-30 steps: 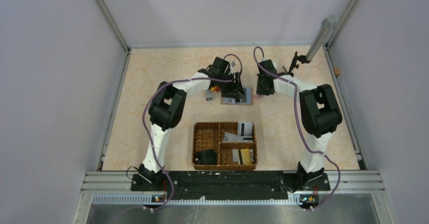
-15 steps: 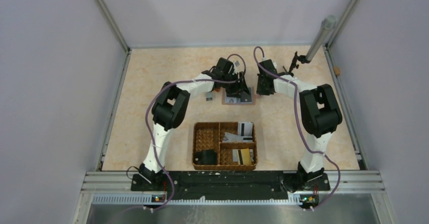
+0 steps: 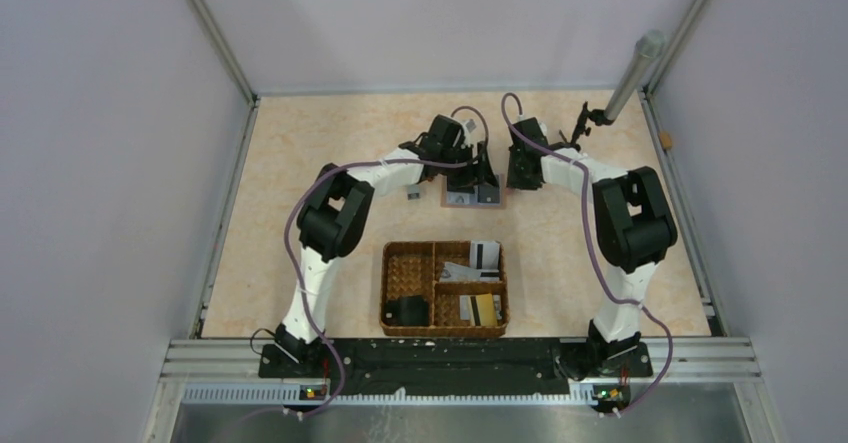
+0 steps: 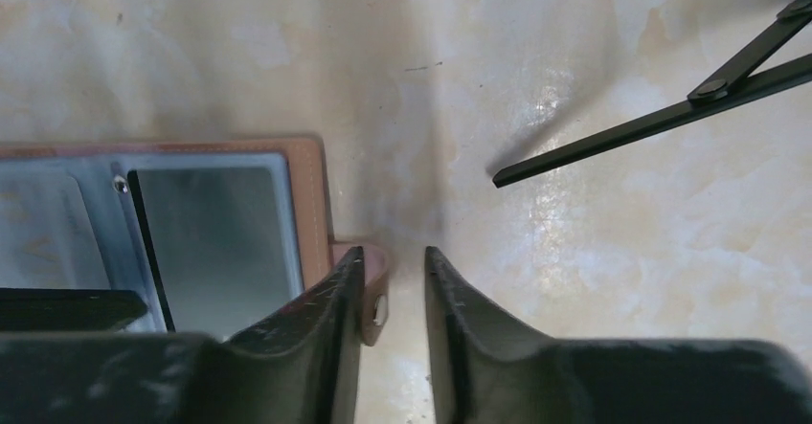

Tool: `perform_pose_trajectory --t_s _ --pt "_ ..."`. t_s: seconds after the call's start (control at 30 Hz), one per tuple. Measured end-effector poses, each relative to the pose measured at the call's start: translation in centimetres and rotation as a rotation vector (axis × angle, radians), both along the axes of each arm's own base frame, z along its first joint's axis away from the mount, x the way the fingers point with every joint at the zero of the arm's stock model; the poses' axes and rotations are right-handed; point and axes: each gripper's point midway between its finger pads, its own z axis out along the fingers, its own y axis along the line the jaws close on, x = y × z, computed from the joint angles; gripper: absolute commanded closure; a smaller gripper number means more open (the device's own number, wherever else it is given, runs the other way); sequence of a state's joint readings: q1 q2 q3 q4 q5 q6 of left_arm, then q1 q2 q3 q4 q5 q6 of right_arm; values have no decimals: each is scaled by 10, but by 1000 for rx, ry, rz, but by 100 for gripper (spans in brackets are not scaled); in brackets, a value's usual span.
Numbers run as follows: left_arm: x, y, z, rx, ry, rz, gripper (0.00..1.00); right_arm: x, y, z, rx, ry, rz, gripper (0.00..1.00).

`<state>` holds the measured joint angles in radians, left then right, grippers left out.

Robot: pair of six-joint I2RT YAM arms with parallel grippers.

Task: Put the credit cards into the card holder
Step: Insert the credit card into the card holder.

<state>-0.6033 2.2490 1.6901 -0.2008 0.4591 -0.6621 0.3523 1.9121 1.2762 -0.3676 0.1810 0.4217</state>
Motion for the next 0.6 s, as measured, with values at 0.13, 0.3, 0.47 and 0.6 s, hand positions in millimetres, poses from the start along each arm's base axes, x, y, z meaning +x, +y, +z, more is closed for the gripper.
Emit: perform_pose_trajectory --t_s 0.13,0.3,0.47,0.6 --pt "-4 17 15 22 -40 6 20 -5 -2 9 -2 1 7 51" --pt "3 43 60 28 -137 35 30 -4 6 47 52 -67 43 60" --pt "15 74 68 55 -170 86 39 -3 31 79 175 -134 142 66" --pt "14 95 38 107 -100 109 39 -6 45 76 231 -115 198 67"
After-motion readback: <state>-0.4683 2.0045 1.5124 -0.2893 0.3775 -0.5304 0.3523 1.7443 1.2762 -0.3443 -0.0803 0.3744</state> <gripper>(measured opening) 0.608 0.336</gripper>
